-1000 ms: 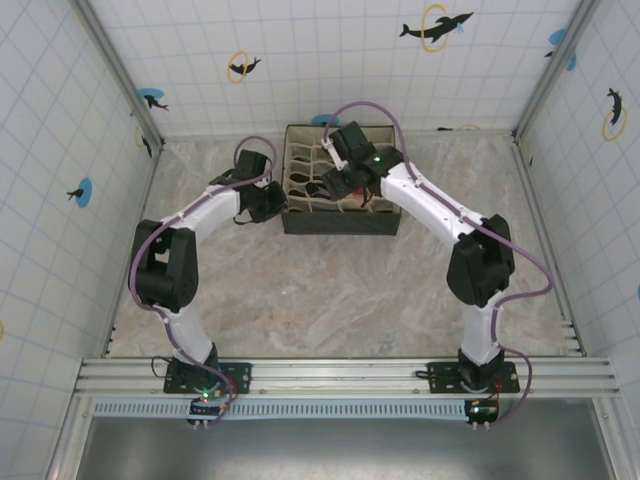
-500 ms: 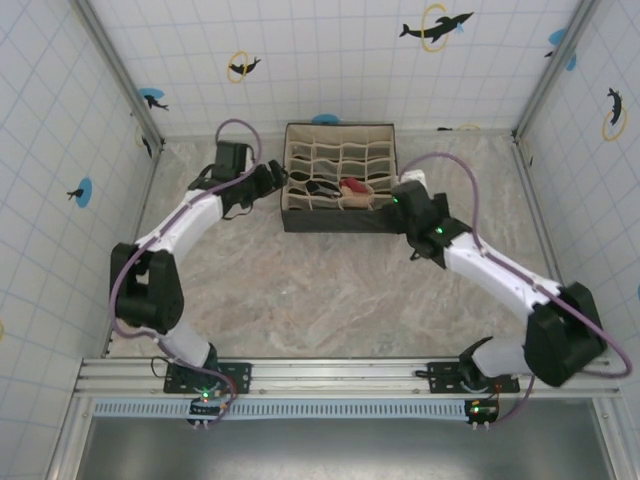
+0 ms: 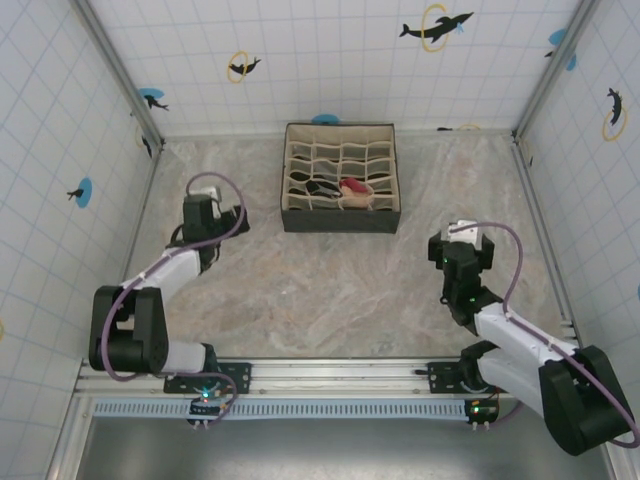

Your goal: Roll the socks

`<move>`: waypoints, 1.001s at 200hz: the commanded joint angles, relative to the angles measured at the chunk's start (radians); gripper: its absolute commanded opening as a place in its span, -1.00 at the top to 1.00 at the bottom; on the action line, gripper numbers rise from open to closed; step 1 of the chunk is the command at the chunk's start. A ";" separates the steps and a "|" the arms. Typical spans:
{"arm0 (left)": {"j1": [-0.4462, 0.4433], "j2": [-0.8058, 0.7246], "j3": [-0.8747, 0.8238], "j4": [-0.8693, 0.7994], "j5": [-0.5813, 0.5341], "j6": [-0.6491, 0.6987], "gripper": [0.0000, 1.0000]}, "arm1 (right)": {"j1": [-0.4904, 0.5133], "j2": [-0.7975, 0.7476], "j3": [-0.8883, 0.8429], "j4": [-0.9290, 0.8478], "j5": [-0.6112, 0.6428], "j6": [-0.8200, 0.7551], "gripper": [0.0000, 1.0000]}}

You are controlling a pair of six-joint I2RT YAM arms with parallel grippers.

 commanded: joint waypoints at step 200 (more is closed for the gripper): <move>0.161 0.130 -0.604 1.096 0.053 0.154 -0.95 | -0.086 0.446 -0.384 1.084 -0.209 -0.166 -0.99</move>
